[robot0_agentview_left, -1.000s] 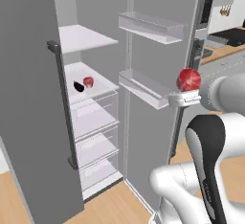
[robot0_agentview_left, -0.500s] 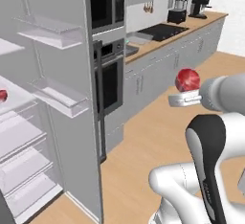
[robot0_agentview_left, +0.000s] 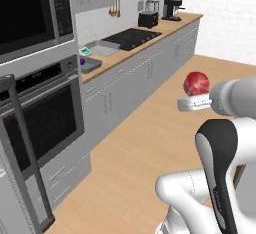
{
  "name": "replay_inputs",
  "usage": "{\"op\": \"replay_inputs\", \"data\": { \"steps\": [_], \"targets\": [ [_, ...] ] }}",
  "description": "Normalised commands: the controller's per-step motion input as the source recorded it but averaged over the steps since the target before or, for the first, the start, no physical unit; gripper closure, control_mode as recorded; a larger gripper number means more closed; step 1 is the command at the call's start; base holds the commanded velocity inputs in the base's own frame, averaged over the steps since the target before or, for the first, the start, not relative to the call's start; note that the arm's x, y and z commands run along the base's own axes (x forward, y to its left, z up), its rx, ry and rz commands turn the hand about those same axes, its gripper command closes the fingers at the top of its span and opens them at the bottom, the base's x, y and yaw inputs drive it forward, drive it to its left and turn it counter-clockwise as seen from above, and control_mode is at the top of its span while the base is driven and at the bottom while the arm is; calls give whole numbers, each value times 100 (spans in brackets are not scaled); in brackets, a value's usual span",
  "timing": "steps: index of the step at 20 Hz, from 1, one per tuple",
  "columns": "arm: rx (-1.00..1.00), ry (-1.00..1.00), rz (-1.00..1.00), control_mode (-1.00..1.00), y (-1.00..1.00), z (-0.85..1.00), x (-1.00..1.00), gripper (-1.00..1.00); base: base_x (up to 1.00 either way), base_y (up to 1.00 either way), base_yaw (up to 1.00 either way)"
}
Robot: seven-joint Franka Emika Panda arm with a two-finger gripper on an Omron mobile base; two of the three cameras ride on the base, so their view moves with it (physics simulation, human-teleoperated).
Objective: Place one eggplant and one steak in each tupperware on the nearby counter, to pack two identical lunches.
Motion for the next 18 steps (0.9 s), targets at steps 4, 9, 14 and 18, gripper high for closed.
{"op": "replay_inputs", "data": {
  "steps": [4,9,14,18],
  "targets": [
    [0,0,0,100,0,0,0,100,100,-10,-5],
    [0,0,0,100,0,0,0,100,100,-3,2],
    [0,0,0,100,0,0,0,100,100,-17,8],
    [0,0,0,100,0,0,0,100,100,-28,15]
  ]
}}
